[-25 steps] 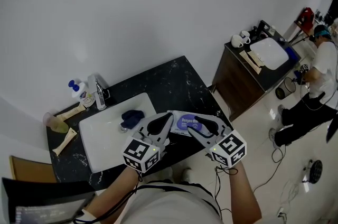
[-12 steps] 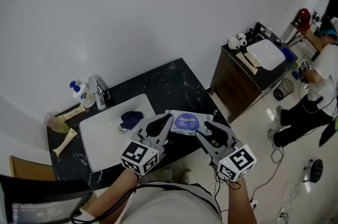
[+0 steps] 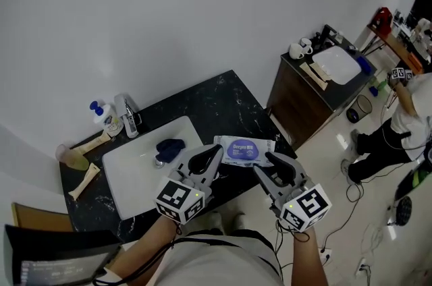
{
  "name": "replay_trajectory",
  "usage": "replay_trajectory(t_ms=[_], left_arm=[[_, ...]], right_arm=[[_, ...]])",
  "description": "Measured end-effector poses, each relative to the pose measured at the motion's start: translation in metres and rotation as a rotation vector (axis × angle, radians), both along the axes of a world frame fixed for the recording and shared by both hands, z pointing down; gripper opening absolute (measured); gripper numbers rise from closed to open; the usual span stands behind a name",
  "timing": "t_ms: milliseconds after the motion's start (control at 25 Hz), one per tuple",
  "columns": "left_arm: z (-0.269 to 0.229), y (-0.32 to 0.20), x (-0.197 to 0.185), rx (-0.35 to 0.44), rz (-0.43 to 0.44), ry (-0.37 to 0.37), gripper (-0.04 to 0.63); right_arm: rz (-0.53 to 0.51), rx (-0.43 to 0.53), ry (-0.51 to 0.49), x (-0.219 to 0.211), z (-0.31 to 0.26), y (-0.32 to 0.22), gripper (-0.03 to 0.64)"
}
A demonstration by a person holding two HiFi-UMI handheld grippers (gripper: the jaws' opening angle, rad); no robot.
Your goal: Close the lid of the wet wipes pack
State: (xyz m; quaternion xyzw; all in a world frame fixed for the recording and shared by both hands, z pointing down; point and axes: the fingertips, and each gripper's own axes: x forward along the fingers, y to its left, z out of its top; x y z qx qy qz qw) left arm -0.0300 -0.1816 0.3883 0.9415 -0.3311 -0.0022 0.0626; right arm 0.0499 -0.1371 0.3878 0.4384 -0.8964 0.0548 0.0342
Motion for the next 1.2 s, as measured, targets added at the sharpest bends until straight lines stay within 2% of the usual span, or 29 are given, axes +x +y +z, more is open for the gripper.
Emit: replay_trajectory(t_ms=[320, 520, 880, 1200], left_arm=[[-0.001, 0.029, 0.001, 0.013, 0.024, 0.005, -0.003], [-0.008, 0.062, 0.012, 0.023, -0.003, 0.008, -0.003], [-0.011, 0.149, 0.043, 0.028, -0.039, 0.000, -0.003], [-0.013, 0.195, 0.037, 0.042, -0.086, -0.024, -0.003]], right_arm=[[0.027, 0.042, -0.036, -0.006, -0.015, 0.032, 0.167], [0.007, 0.045, -0.054, 0.005, -0.020, 0.068, 0.167], [-0.039, 0.039, -0.030, 0.029, -0.016, 0.150, 0.167], [-0.097, 0.035, -0.113, 0.027, -0.021, 0.185, 0.167]])
